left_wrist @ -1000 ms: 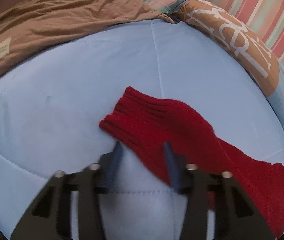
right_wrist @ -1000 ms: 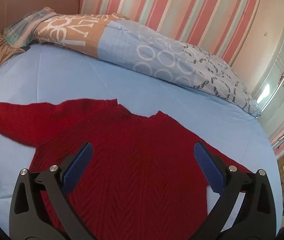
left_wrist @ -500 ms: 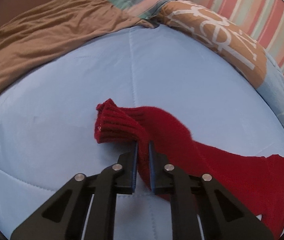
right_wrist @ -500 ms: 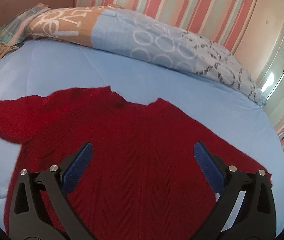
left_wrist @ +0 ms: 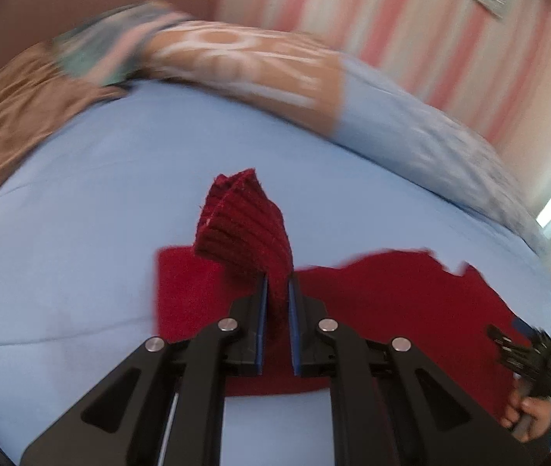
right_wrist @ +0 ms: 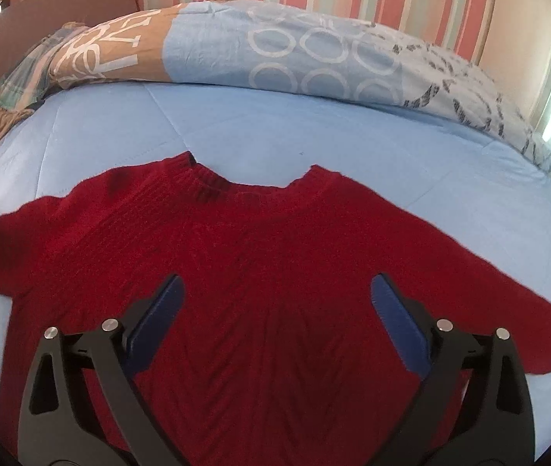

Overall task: Fold small clothes
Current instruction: 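Carry the sleeve cuff with the left tool across the sweater body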

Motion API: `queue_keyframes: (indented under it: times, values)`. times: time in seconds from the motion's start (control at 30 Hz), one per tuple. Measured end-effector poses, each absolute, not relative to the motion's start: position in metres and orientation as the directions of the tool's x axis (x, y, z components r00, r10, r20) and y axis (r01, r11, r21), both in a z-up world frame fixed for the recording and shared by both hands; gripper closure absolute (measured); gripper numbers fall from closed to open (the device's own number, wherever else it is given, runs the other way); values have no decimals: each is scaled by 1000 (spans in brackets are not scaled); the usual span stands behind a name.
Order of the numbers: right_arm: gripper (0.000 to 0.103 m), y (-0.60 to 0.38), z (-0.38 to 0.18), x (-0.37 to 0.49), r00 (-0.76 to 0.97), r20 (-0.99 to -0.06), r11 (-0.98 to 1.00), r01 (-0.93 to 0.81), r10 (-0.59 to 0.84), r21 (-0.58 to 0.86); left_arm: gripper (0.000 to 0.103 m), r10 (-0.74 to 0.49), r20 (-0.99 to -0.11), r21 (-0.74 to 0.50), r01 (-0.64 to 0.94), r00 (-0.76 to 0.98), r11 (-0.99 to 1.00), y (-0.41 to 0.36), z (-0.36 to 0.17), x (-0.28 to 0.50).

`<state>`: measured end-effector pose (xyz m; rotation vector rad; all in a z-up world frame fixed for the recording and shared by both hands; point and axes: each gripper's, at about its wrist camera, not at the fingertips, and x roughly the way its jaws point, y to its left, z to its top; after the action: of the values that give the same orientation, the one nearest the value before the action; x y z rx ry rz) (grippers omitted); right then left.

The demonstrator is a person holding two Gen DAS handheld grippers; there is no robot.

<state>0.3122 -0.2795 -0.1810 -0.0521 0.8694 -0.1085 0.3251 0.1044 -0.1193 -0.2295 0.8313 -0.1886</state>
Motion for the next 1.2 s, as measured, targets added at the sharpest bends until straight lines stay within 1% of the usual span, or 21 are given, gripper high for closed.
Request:
queue_keyframes:
  times: [0.07,0.17,0.3,0.4,0.5,0.6,0.67,0.77,0.83,0.9,0.97,1.0,1.1,1.2]
  values:
    - [7,-287,-177,306,648,-753,993,78,-115,-85,93,-326,-704,-309,141,631,941,63,-118,326]
    - [7,-306,-170,296,653,-747,991,112,-130,-74,93,-444,-707,-397,211,551,893,4,-124,331]
    - [7,-333,-167,284,640,-752,984,165,-157,-65,93,-529,-711,-440,293,463,849,-83,-136,332]
    - [7,-355,-170,274,618,-761,975,206,-195,-83,93,-528,-739,-422,323,419,847,-128,-149,333]
    - [7,-375,-175,264,595,-776,966,248,-208,-68,93,-457,-806,-339,338,377,878,-169,-172,330]
    - [7,-386,-180,256,583,-784,962,266,-211,-61,86,-373,-852,-245,348,368,905,-179,-189,327]
    - [7,-388,-183,253,577,-788,962,268,-212,-63,74,-317,-868,-183,348,382,919,-179,-195,319]
    - [9,-384,-187,253,571,-796,964,261,-201,-56,73,-290,-865,-146,348,409,926,-167,-191,311]
    - [14,-377,-190,255,567,-807,971,239,-165,-30,73,-271,-858,-116,349,436,930,-156,-187,299]
    - [16,-367,-193,257,566,-815,977,213,-127,-4,72,-263,-852,-104,346,452,932,-136,-182,285]
    - [17,-353,-194,258,567,-819,983,181,-86,22,63,-258,-848,-103,333,463,937,-123,-180,280]
    - [17,-347,-194,258,567,-821,985,167,-63,39,62,-246,-852,-101,315,463,944,-114,-182,281]
    - [26,-325,-193,262,572,-820,989,114,12,94,62,-242,-860,-117,287,449,951,-95,-191,282]
    - [29,-303,-192,267,571,-818,990,63,71,130,62,-214,-871,-109,251,442,962,-82,-195,280]
